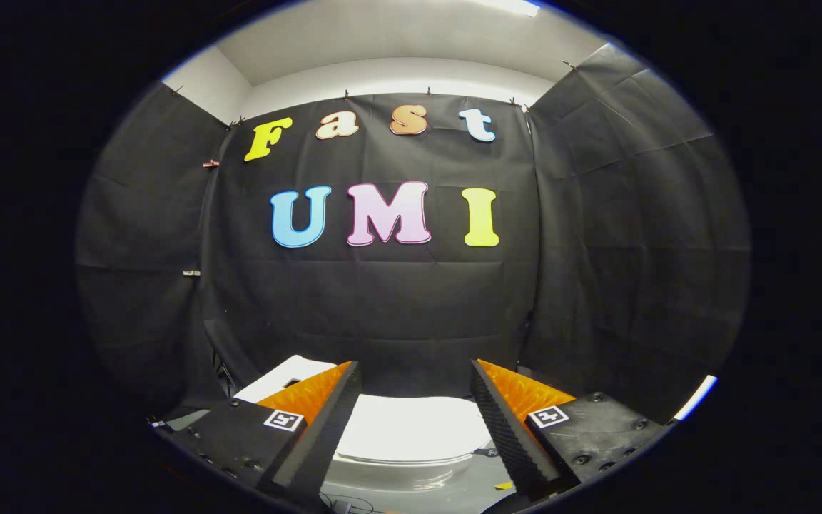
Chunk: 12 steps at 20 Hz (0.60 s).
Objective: Open the toilet lid.
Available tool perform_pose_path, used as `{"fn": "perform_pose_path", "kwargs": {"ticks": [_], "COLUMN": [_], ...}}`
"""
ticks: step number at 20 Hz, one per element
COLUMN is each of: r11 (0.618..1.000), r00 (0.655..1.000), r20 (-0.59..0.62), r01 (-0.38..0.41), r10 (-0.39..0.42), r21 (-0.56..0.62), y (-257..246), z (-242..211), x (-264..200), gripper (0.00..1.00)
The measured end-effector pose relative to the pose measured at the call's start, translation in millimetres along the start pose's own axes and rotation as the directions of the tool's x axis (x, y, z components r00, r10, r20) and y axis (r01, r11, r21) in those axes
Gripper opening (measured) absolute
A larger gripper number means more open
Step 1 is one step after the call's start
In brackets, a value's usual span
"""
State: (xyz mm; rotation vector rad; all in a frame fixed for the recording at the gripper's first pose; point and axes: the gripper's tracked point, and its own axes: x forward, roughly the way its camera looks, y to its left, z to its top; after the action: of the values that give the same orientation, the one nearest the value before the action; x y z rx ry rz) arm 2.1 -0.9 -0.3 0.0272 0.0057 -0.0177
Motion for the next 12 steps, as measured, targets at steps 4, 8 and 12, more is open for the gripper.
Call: {"fn": "perform_pose_path", "kwargs": {"ticks": [4, 8, 12], "r11": [1.0, 1.0, 0.999], "r00": [1.0, 1.0, 0.999], "r20": [0.011, 0.01, 0.006], "r01": [0.009, 0.023, 0.043], "r10": [-0.009, -0.023, -0.044], "r21": [0.001, 0.003, 0.028], "y": [0.1, -1.9, -12.0], "z": [2.0, -1.4, -4.3], "x": [-1.6, 0.6, 2.2], "gripper": [0.98, 0.98, 0.98]}}
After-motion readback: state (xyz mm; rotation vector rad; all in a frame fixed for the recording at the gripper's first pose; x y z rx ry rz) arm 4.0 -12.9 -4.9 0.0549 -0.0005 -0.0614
